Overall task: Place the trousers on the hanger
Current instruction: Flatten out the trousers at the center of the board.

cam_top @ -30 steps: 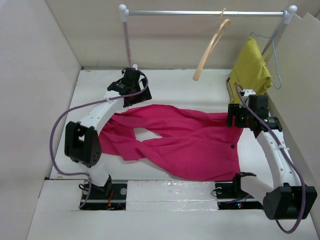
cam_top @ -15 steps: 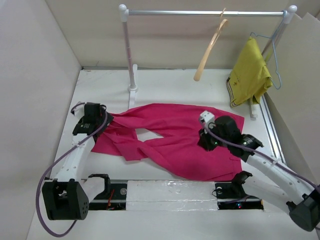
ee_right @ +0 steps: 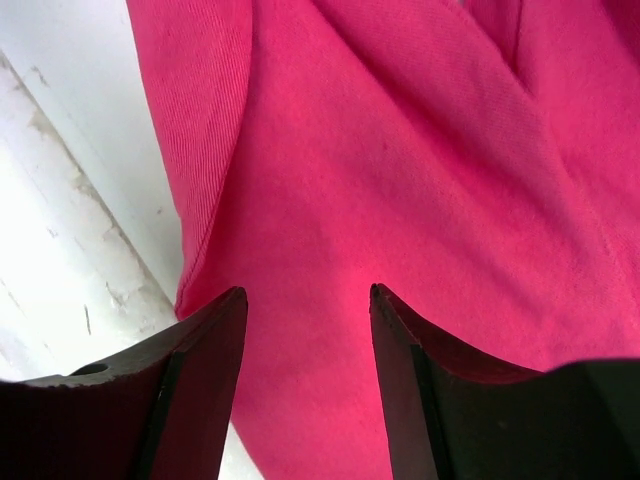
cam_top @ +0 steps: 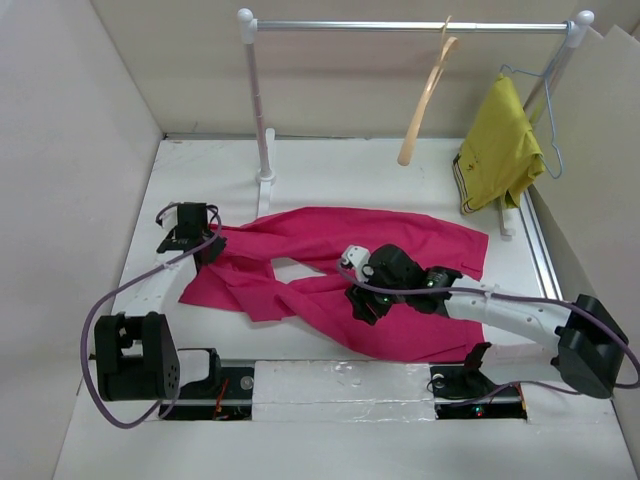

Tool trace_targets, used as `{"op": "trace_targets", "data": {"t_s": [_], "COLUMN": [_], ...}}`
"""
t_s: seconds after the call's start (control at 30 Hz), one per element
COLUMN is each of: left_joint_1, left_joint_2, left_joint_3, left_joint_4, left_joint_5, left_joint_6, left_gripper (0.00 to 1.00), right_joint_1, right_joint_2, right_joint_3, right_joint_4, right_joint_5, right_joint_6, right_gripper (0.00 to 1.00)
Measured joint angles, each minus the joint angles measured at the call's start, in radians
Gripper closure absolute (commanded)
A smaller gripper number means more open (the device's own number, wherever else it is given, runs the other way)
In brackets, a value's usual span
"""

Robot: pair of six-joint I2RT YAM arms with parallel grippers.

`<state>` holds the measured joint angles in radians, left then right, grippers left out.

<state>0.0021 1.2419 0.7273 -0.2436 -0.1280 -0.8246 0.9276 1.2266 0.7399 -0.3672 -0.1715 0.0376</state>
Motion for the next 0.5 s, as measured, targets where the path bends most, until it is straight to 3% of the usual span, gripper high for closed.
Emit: {"op": "trace_targets", "data": {"t_s": [0.13,0.23,0.37,0.5], "left_joint_1": [-0.002,-0.05,-0.176,-0.247], "left_joint_2": [0.038,0.067,0.119,0.177], "left_joint_3": [0.072,0.216,0.536,0.791], "left_joint_4": [-0.019,-0.115,-0.262,-0.359], "left_joint_5": [0.002,-0.044,-0.205,-0.413], "left_joint_6": [0.016,0.061,0.148,0.235], "left_gripper": [1.0,1.0,1.0,1.0], "right_joint_1": [0.003,-0.013,-0.045,-0.057], "right_joint_2": [0.034,0.112,0.216,0.196], "right_joint_3": [0.008,0.027,0.017,-0.039], "right_joint_4": [0.034,0.053,0.075,0.091], "right_joint_5": [0.018,0.039,0.06,0.063], "right_joint_6": [-0.009,-0.038,-0.048,-0.041], "right_gripper": [0.38,0.4,0.44,0.44]}}
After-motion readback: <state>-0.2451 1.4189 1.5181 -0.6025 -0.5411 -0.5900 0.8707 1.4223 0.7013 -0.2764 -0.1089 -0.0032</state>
